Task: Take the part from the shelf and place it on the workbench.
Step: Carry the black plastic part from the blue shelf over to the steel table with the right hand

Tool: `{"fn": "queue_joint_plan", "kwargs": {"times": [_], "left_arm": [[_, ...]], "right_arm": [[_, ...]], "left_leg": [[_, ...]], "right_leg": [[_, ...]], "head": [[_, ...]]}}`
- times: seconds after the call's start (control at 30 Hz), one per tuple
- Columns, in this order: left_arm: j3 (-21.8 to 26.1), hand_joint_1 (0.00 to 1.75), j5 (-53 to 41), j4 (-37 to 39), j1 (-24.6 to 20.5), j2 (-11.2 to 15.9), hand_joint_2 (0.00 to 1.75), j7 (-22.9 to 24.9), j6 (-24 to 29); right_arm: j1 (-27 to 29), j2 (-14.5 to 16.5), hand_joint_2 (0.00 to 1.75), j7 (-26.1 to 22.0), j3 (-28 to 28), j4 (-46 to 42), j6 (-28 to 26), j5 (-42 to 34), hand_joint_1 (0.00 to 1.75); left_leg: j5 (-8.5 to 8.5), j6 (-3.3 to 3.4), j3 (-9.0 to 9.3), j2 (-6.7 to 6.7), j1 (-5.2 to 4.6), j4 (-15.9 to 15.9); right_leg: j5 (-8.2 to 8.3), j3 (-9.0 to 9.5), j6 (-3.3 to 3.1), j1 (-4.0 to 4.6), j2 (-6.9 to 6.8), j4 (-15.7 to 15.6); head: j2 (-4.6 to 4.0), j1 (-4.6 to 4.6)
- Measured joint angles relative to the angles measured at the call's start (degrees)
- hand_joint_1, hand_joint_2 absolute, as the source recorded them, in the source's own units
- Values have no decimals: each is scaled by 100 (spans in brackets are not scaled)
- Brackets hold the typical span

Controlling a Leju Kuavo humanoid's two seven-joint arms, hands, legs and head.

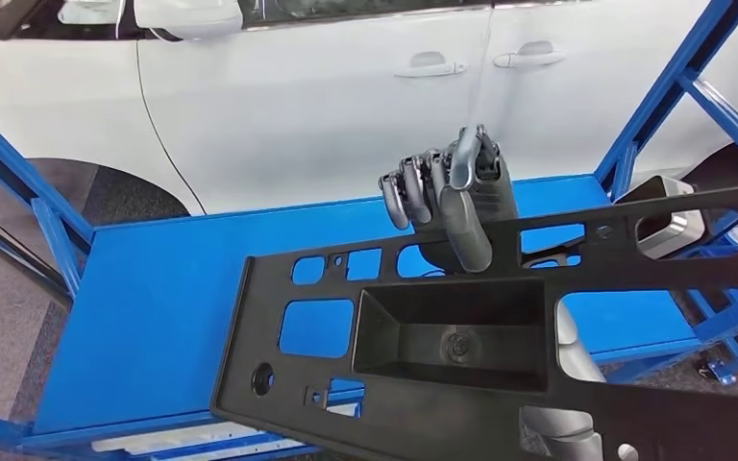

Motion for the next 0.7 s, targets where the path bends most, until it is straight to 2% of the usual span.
{"fn": "queue_joint_plan", "kwargs": {"times": [0.07, 0.1, 0.17, 0.23, 0.27, 0.3, 0.33, 0.4, 0.43, 0.47, 0.53, 0.6, 0.63, 0.7], "left_arm": [[4, 0, 23, 0, 2, -7, 175, -4, 11], [5, 0, 32, 0, 3, -13, 175, -9, 20], [7, 0, 42, 0, 6, -24, 175, -20, 45], [9, 0, 47, 0, 8, -26, 175, -31, 72], [10, 0, 50, 0, 7, -27, 175, -36, 83], [12, 0, 52, 0, 7, -29, 175, -40, 91], [13, 0, 54, 0, 7, -31, 175, -45, 96], [14, 0, 55, 0, 5, -37, 175, -49, 105], [14, 0, 55, 0, 5, -40, 175, -52, 110], [15, 0, 56, 0, 3, -43, 175, -54, 116], [17, 0, 61, 0, 2, -44, 175, -59, 125], [18, 0, 68, 0, 5, -40, 175, -66, 127], [18, 0, 70, 0, 4, -38, 175, -70, 126], [19, 0, 68, 0, -8, -36, 175, -84, 122]], "right_arm": [[-15, 0, 175, 11, 5, 2, 4, -5, 175], [-22, 0, 175, 16, 6, 3, 7, -8, 175], [-41, 0, 175, 31, 7, 10, 9, -12, 175], [-50, 0, 175, 57, 9, 29, 4, -14, 175], [-49, 0, 175, 69, 11, 39, -2, -14, 175], [-49, 0, 175, 80, 12, 49, -11, -14, 175], [-49, 0, 175, 87, 13, 55, -21, -14, 175], [-59, 0, 175, 99, 13, 61, -44, -11, 175], [-65, 0, 175, 105, 13, 62, -58, -9, 175], [-75, -1, 175, 110, 13, 63, -80, -1, 175], [-84, -4, 175, 122, 13, 69, -172, 64, 175], [-90, -9, 175, 141, 13, 75, -331, 213, 175], [-92, -12, 175, 154, 13, 78, -413, 303, 175], [-85, -21, 175, 174, 13, 81, -529, 482, 175]], "left_leg": [[31, 66, -28, -9, 10, -32], [50, 104, -33, -5, 18, -60], [94, 168, -52, 17, 34, -104], [128, 190, -100, 26, 29, -103], [145, 190, -127, 27, 27, -100], [162, 184, -153, 27, 26, -94], [177, 176, -174, 25, 26, -88], [201, 147, -199, 17, 23, -72], [215, 124, -204, 11, 19, -67], [232, 95, -208, 5, 15, -61], [279, 19, -217, -7, 12, -71], [267, -48, -249, 0, 6, -50], [174, -77, -301, 5, 6, 62], [-216, -132, -561, 17, 15, 687]], "right_leg": [[-8, -20, 71, -8, 0, 9], [-66, -47, 105, -13, -4, 66], [-389, -211, 154, -25, -12, 483], [-815, -495, 184, -36, -18, 1200], [-917, -583, 193, -41, -19, 1460], [-908, -577, 196, -45, -21, 1533], [-794, -455, 193, -50, -22, 1376], [-489, 31, 168, -56, -22, 584], [-376, 230, 149, -45, -17, 248], [-323, 350, 123, -33, -11, 21], [-277, 352, 59, -9, 3, -54], [-225, 333, -20, -38, -6, -97], [-194, 327, -56, -53, -16, -119], [-151, 301, -106, -52, -34, -136]], "head": [[0, -1], [0, 0], [0, 0], [0, -1], [0, -1], [0, -1], [0, -1], [0, -1], [0, -1], [0, -1], [0, -1], [0, -1], [0, -1], [0, -1]]}}
